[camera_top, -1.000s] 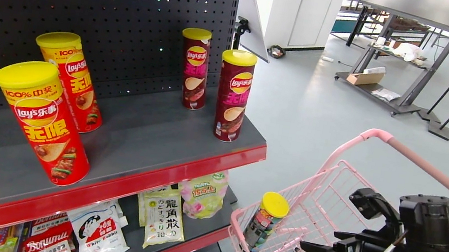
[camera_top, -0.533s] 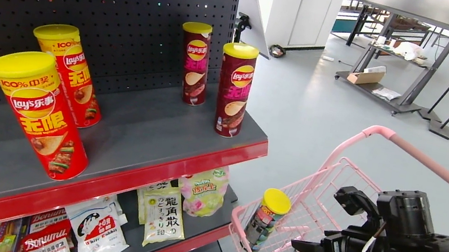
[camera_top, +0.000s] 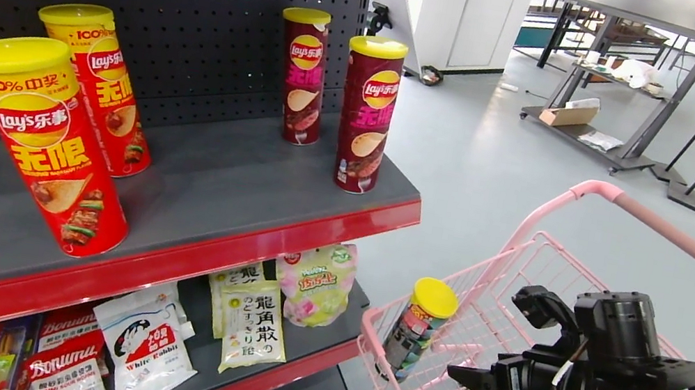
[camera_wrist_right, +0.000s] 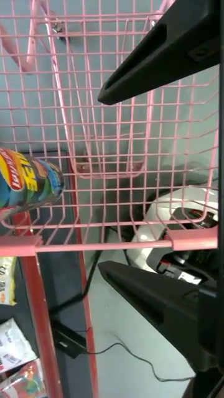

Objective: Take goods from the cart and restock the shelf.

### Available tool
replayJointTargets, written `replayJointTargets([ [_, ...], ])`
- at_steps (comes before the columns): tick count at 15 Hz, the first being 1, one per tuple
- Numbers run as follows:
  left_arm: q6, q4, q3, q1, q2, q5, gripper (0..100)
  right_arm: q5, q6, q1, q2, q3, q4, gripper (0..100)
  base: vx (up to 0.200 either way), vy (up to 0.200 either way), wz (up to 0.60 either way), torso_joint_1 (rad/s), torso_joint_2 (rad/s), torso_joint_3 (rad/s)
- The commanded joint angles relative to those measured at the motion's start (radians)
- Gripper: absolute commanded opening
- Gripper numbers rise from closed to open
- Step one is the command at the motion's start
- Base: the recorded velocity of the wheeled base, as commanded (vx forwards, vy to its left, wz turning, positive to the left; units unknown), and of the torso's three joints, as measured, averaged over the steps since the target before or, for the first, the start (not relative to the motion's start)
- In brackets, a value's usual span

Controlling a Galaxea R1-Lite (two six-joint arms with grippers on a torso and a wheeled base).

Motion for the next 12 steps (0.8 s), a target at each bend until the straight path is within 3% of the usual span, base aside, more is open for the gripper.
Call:
replayJointTargets([
  [1, 0.0, 0.0, 0.0, 0.0, 0.002, 0.001, 100, 0.001, 0.01, 0.007, 0.052, -0.008, -0.062, 100, 0.0, 0.0, 0.0, 0.0, 0.0, 0.0],
  [7, 0.0, 0.0, 0.0, 0.0, 0.002, 0.001, 100, -0.001, 0.01, 0.051, 0.203, -0.059, -0.237, 100, 0.0, 0.0, 0.0, 0.0, 0.0, 0.0],
  [12, 0.0, 0.0, 0.0, 0.0, 0.002, 0.0, 100, -0.007, 0.019, 0.045, 0.252, -0.066, -0.305, 100, 0.0, 0.0, 0.0, 0.0, 0.0, 0.0],
])
